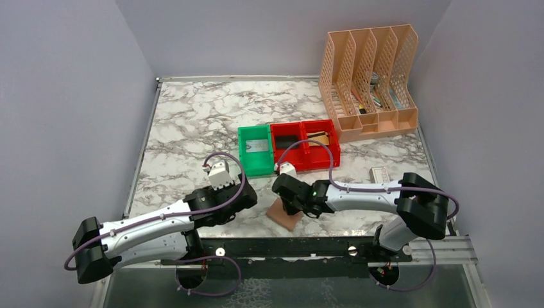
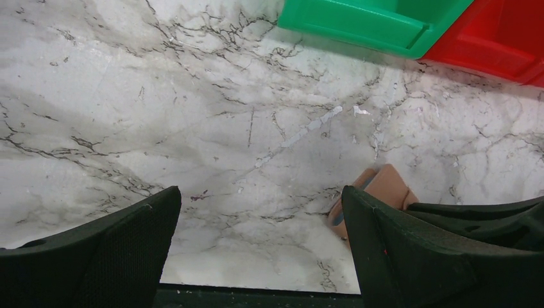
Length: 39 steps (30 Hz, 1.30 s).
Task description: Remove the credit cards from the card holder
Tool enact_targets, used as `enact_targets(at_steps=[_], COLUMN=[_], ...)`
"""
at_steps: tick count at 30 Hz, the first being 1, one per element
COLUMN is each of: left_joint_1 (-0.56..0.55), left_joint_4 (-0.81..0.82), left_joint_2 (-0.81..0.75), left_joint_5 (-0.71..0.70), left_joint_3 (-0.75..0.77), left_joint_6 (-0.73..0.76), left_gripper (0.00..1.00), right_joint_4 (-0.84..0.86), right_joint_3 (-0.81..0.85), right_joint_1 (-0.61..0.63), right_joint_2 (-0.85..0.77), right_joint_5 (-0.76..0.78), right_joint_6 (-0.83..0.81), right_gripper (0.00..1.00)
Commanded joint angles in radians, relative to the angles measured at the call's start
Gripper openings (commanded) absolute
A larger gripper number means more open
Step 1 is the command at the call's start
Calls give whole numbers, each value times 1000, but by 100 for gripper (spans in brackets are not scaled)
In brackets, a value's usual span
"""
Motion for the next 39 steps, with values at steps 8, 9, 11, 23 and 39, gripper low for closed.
enact_targets(at_steps=[8,9,11,23,39], left_joint_1=[7,8,8,10,26], left_joint_4=[47,70,119,519,900], left_joint_2=[129,144,176,325,332], left_joint_5=[29,47,88,412,476], left_joint_3=[79,82,83,3,-262], left_joint_6=[117,140,174,240,37], left_gripper=[99,99,99,92,61], right_joint_4=[-146,-111,-39,98,161], right_joint_3=[-66,-87,-128,-233,-251], right_joint_1=[-33,-47,-78,-167,-179], right_joint_2=[12,2,-18,-91,-103], right_joint_5=[106,70,-1,-123,-167], right_joint_6=[346,356,372,406,382], right_gripper=[12,12,11,8,7])
